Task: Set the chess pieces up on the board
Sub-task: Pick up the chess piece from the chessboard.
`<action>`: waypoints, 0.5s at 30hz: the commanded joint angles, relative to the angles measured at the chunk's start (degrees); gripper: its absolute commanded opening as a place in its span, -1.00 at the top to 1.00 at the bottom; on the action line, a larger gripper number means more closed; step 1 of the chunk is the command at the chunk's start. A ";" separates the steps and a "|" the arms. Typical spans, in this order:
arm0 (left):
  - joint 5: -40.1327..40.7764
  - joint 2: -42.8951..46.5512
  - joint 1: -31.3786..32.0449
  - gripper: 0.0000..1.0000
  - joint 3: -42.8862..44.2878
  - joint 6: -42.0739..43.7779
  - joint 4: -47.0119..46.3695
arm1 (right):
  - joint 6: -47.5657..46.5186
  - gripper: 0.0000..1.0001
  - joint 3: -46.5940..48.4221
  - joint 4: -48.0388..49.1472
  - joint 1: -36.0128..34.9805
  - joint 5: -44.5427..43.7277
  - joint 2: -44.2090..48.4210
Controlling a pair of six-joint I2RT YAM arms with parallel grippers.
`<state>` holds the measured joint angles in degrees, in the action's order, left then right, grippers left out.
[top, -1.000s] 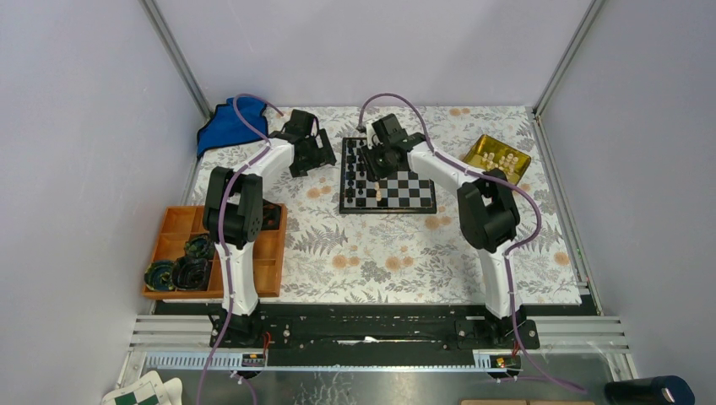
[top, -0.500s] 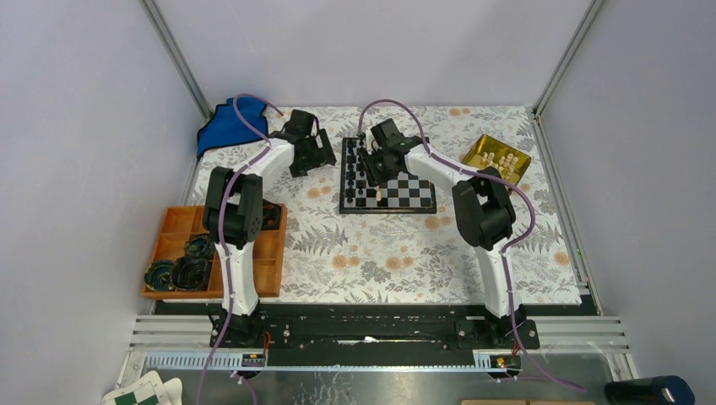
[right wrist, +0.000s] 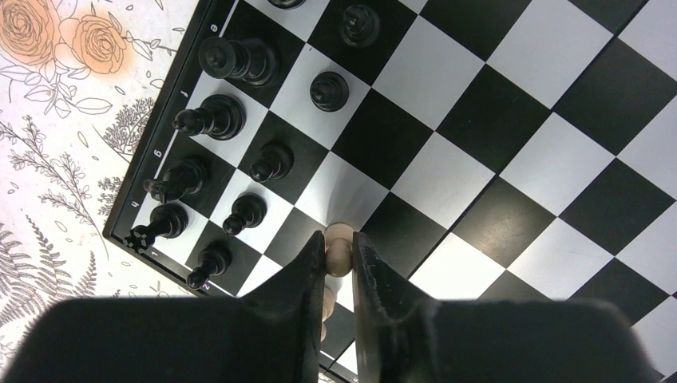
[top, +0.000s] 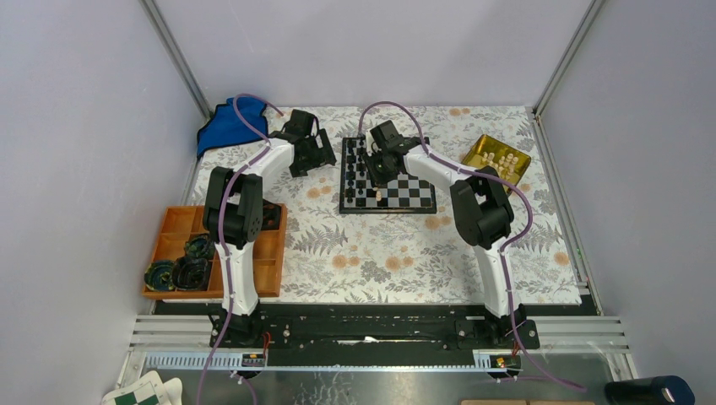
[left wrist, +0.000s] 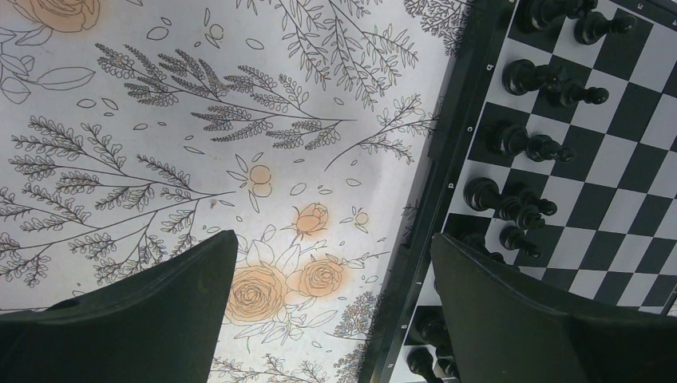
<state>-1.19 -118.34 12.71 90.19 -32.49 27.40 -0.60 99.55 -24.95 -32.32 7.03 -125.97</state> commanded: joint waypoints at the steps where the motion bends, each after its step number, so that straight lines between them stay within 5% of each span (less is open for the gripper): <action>1: -0.24 -0.69 0.06 -0.98 -0.02 -0.29 -2.00 | 0.12 0.69 1.04 -0.43 -0.65 -0.62 -0.39; 6: -0.23 -0.68 0.12 -0.98 -0.02 -0.29 -2.02 | -0.25 0.92 1.85 -0.99 -0.71 -2.02 -0.10; 15: -0.29 -0.57 0.12 -0.97 0.19 -0.16 -1.95 | -0.93 0.95 3.57 -1.94 -0.35 -6.13 1.58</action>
<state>-1.19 -118.34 12.71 90.19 -32.49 27.40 -0.62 100.14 -25.47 -32.36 4.05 -125.97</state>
